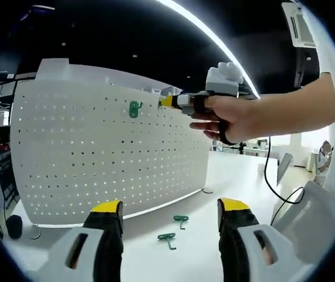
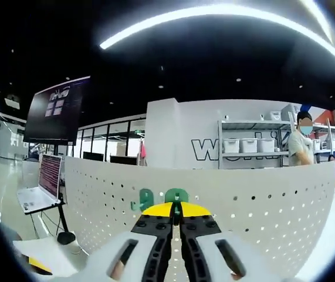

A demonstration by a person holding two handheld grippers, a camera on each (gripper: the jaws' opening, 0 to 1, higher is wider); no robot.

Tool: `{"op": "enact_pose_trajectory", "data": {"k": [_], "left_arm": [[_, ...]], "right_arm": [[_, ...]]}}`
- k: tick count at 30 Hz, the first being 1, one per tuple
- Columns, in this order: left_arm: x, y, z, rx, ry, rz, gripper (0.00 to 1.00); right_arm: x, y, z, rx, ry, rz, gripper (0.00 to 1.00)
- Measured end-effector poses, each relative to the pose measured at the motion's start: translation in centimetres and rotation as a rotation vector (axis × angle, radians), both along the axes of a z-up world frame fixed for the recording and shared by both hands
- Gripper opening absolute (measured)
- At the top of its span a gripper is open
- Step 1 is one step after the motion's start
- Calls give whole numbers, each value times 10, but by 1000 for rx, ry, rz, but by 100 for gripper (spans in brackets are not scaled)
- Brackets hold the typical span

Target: Insert the hook assembly into the mounting plate slot until the hook locks in place.

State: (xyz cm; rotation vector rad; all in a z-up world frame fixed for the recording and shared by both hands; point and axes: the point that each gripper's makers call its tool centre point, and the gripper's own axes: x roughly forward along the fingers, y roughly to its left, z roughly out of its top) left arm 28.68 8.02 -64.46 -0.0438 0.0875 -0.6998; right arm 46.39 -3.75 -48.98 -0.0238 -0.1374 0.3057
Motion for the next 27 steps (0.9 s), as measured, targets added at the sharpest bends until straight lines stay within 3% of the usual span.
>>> {"op": "enact_pose_trajectory", "data": {"k": [8, 10, 12, 27], "left_arm": [[0, 3, 2, -7, -1, 8, 66], [0, 4, 2, -8, -1, 13, 66], [1, 6, 3, -12, -2, 18, 66], [2, 10, 1, -17, 8, 25, 64]], "right_arm": [[8, 6, 1, -20, -11, -10, 1], [11, 7, 1, -57, -20, -19, 1], [13, 7, 1, -29, -11, -19, 1], [28, 8, -9, -44, 11, -24, 1]]}}
